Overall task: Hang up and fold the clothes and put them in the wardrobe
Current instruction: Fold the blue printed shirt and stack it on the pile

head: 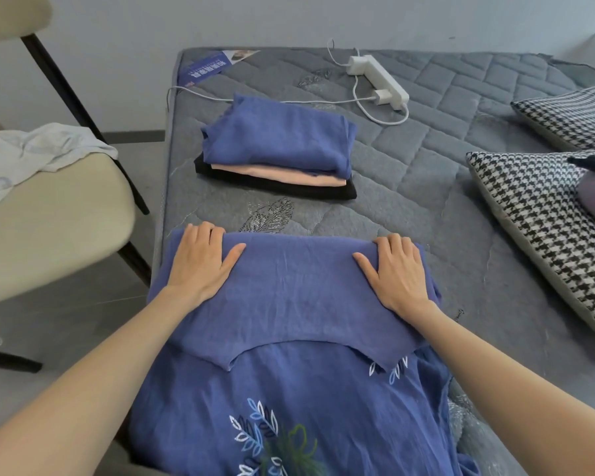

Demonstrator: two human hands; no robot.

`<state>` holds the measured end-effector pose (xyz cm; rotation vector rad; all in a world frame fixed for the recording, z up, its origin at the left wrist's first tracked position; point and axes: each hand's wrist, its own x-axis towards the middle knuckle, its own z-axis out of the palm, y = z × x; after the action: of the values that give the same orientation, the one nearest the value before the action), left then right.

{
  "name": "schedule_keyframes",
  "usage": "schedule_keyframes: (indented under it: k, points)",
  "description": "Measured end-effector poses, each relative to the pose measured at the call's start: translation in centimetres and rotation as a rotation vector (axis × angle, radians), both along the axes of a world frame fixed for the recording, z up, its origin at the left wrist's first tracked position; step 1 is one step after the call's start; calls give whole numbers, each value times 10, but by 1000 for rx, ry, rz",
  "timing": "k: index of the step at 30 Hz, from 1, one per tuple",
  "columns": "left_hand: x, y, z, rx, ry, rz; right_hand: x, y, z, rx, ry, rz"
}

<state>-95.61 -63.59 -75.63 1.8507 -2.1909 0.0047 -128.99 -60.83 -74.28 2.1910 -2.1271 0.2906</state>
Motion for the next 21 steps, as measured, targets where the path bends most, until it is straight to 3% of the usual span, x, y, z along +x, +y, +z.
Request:
schedule_keyframes:
  k: [4, 9, 14, 21]
  points:
    - [-2, 0, 2, -7, 5, 18, 4, -4, -1, 19, 91, -22]
    - [1, -5, 11, 53, -167, -54, 4, -11, 11, 90, 135, 7]
    - [11, -6, 55, -25, -165, -4, 9, -20, 51, -86, 101, 32]
    - [10, -22, 188, -326, -133, 74, 13, -50, 170, -377, 5, 2]
